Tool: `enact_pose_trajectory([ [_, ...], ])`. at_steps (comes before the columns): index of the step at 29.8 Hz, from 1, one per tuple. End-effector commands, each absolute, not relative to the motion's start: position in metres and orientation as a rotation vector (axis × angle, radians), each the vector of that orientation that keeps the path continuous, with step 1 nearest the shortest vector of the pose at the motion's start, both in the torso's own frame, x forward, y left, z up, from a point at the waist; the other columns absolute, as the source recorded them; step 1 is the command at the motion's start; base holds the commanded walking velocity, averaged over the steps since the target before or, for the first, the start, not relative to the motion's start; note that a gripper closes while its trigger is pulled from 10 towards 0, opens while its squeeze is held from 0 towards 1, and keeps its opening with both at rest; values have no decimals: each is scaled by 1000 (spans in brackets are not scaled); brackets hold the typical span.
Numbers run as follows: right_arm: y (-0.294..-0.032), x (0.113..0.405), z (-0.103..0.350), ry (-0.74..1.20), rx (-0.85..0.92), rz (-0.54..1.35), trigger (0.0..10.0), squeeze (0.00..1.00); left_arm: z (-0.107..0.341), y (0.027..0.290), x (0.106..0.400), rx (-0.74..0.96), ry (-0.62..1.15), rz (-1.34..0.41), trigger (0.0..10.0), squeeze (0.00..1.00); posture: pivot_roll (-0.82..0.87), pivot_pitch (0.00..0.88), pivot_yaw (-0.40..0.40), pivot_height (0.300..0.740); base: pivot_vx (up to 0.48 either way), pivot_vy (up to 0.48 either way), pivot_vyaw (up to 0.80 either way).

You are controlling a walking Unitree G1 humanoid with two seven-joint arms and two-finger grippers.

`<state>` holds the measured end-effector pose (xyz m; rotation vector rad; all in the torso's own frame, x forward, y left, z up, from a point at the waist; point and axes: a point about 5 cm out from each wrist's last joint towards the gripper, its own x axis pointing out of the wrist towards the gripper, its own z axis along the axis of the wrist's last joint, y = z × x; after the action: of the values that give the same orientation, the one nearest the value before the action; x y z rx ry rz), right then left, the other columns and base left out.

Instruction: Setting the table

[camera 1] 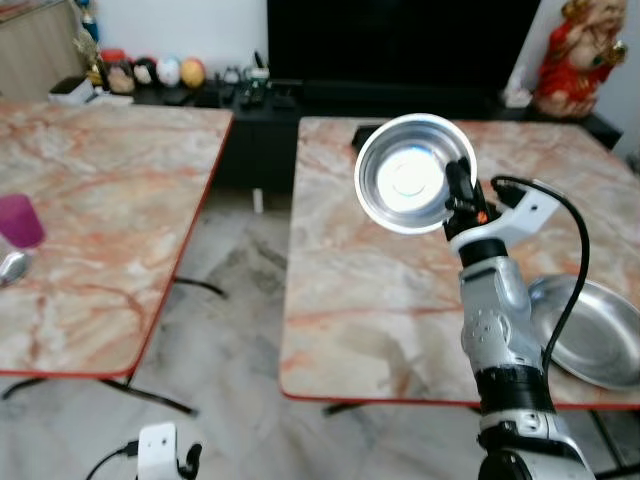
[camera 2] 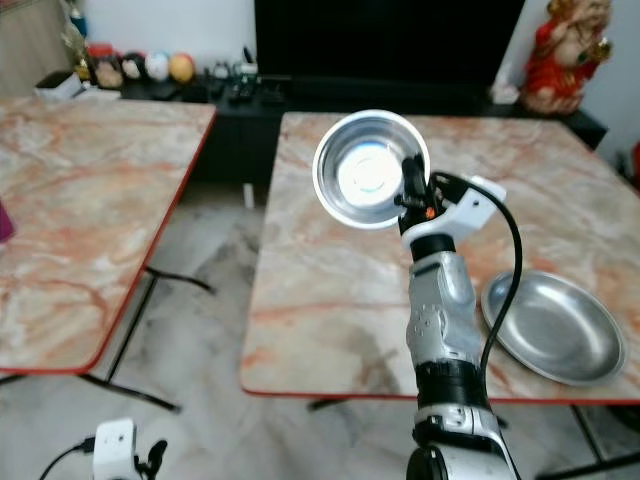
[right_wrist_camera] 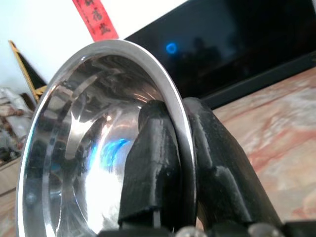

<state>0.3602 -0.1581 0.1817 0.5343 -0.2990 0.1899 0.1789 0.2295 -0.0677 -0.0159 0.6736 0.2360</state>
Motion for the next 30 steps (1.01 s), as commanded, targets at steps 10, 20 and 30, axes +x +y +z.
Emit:
enact_pose_trajectory([
  [10,-157,362,193,-329,520,205,10000,0,-69,229,178,-7,696,223,10000,0,-78,0,-29,736,0,-362,0],
  [20,-158,360,191,-321,509,200,10000,0,-69,229,178,-15,692,232,10000,0,-81,0,-30,736,0,-281,0],
  [30,-170,348,188,-286,442,156,10000,0,-69,227,179,-8,691,217,10000,0,-104,20,-25,736,0,0,0],
])
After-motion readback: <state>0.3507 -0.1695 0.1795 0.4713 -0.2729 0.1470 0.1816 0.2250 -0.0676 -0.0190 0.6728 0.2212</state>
